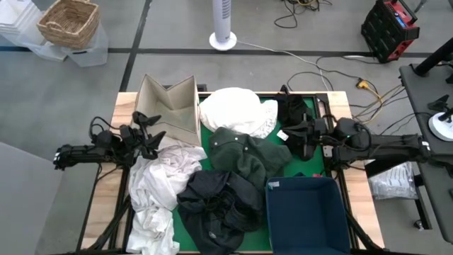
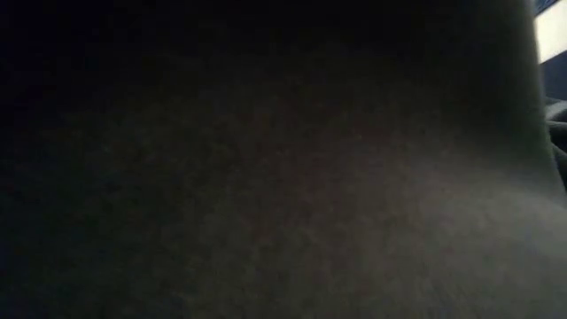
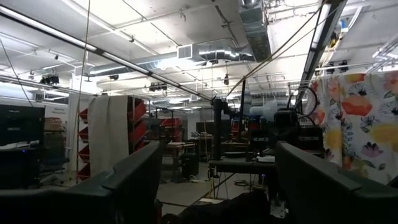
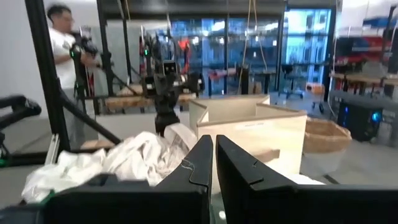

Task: Sort clothes
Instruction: Put the black cloth into the white bin

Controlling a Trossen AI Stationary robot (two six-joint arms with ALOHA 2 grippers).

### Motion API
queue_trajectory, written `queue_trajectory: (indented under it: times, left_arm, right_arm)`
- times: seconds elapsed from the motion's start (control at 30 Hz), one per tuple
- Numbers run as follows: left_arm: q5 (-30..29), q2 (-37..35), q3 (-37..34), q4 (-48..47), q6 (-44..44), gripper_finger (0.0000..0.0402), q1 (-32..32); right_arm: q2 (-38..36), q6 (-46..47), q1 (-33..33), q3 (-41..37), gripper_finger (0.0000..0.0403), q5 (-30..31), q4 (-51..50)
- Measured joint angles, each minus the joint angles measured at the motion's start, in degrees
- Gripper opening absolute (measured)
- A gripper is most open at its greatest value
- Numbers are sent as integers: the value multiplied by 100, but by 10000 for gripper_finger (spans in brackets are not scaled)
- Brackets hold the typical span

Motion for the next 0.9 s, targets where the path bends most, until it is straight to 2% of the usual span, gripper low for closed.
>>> queue_trajectory:
  times: [0.13, 0.27, 0.47, 0.67, 0.9]
  left_arm:
    - [-44, 0, 3, -10, 5, 287, 0]
    - [-44, 4, 3, -9, -102, 287, 0]
    - [-159, 128, 310, -193, -1077, 287, 0]
    - [-151, 574, 1269, -1543, -1258, 287, 0]
    - [-151, 1319, 2553, -3081, -1265, 287, 0]
  right_arm:
    - [-325, 71, 0, -526, 13, -2, 753]
    - [-852, 153, 0, -850, 13, -2, 785]
    - [-1658, 160, 0, -1098, 13, 0, 781]
    - [-1974, 304, 0, -1027, 13, 2, 579]
    - [-1643, 310, 0, -552, 13, 4, 178]
